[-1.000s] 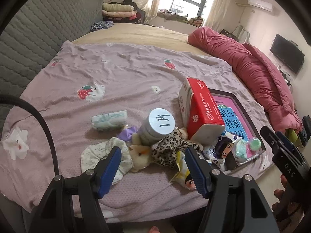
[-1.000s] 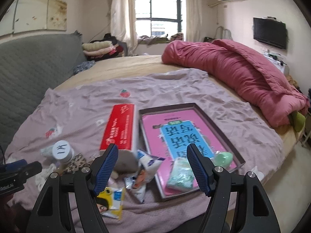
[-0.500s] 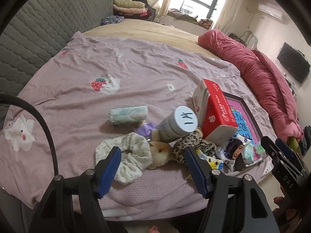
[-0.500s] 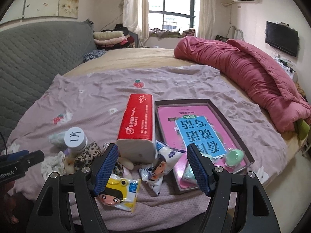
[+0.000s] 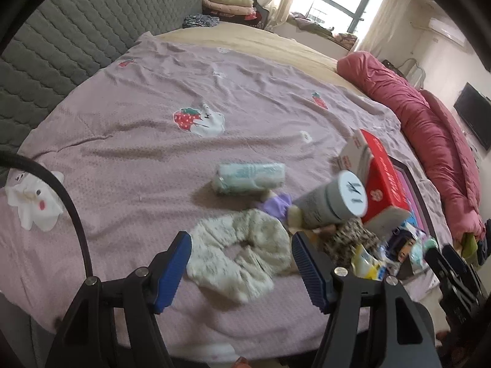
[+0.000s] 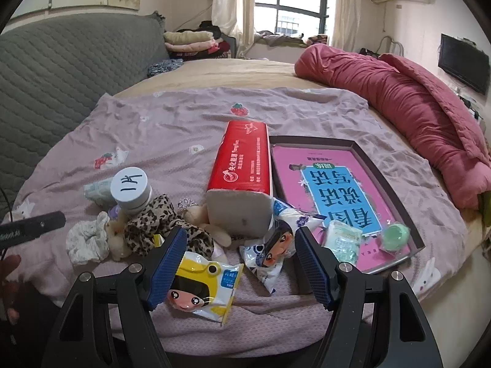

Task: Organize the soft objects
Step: 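Grasp the green-patterned tissue pack with the left tool while the right tool grasps the white snack bag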

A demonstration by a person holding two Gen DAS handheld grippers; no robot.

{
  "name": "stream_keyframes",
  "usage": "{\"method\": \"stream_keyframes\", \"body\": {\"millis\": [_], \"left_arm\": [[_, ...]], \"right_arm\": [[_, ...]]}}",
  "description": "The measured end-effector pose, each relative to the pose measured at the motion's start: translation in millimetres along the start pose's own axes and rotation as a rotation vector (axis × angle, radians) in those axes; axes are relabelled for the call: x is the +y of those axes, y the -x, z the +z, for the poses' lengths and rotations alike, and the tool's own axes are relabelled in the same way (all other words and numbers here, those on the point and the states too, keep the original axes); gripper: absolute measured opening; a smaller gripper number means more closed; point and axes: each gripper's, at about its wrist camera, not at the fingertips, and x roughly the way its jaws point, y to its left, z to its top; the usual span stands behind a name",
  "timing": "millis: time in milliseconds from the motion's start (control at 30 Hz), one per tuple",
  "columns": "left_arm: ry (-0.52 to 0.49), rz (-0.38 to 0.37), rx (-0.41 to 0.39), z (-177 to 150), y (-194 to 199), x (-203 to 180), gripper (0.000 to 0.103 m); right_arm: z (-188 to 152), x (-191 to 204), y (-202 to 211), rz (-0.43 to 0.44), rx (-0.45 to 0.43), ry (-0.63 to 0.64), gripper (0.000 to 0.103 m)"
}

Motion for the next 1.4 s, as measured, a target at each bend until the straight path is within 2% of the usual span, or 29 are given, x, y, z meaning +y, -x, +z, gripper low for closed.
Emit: {"method": "stream_keyframes", "body": {"millis": [300,500,600,800,1200,1400], "left_arm": [[-0.033,-0.019,-0.010,36,-35,-4,0.068],[-0.027,-0.009,0.021,53,-57,-17,0.068],[-0.034,0.003,0.041,56,-70,-23,0.068],[-0.081,0.078,0.019,59,-86,-34,0.073],[-0.034,0.071,0.005,70,-94,-28,0.074],[-0.020,0.066,0.005,66,-91,-26,0.067]], "right_arm": [[-2,-19,-6,0.008,-0.006,-0.062,0.074],[-3,-25,-12,-0.008,0.009,-0.089,0.074],[-3,-28,-17,-0.012,0.019,-0.096,0.074],[-4,-33,-21,-0.019,0.021,-0.109,0.074],[-5,-60,-44,-0.037,0.071,-0.156,0.074],[-3,-64,-69,-0.038,0.116,-0.147,0.074]]}}
